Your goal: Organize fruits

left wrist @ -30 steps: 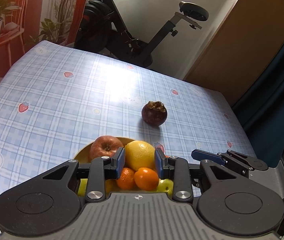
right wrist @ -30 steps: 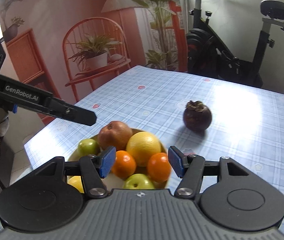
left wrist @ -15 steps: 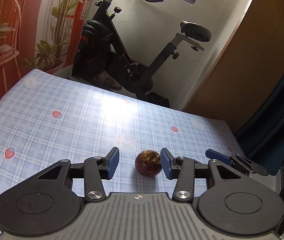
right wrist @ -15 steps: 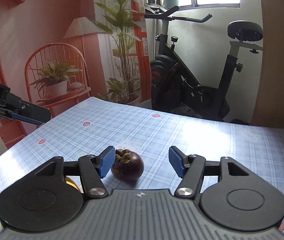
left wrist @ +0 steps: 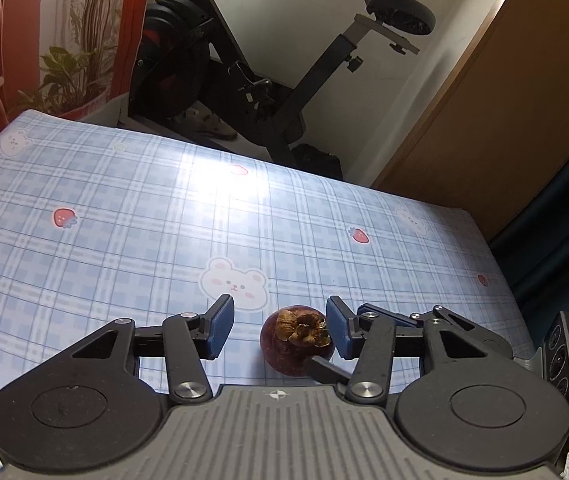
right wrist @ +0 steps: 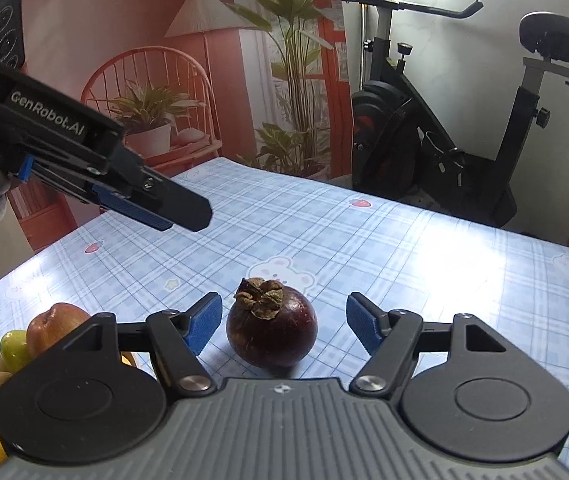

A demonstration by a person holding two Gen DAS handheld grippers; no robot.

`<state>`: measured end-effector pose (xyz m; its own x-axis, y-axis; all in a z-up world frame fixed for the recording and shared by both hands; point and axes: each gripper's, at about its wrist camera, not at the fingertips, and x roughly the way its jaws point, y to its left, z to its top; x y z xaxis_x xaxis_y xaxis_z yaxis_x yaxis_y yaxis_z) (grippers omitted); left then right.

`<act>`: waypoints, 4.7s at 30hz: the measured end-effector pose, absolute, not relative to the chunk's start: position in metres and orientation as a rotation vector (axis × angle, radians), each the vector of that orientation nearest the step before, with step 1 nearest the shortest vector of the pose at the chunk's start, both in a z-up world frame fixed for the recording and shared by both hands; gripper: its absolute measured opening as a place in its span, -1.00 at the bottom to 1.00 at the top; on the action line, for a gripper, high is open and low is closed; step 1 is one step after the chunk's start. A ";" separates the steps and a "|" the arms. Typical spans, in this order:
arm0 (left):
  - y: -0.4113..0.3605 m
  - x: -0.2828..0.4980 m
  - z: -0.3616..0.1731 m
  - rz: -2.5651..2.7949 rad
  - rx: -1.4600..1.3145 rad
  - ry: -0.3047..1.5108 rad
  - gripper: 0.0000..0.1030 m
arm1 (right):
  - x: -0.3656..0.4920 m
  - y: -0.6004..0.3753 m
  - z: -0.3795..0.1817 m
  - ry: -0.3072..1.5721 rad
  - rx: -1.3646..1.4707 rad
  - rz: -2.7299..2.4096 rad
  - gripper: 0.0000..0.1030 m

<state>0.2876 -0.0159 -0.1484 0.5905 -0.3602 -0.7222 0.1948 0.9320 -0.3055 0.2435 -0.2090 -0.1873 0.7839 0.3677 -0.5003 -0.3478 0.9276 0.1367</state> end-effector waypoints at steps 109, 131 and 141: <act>0.088 0.137 -0.152 -0.414 -0.218 0.980 0.02 | 0.121 -0.054 -0.174 0.686 -0.119 0.520 0.27; 0.070 0.039 -0.055 -0.205 -0.118 0.559 0.62 | 0.050 -0.110 -0.095 0.377 0.018 0.284 0.95; 0.048 0.000 -0.034 -0.177 -0.074 0.490 0.88 | 0.019 -0.137 -0.061 0.363 0.118 0.144 1.00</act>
<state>0.0001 0.0483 -0.0342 0.8675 -0.1864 -0.4612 0.1509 0.9820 -0.1132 0.0193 -0.1369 -0.0609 0.9249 0.1612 -0.3444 -0.1189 0.9829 0.1408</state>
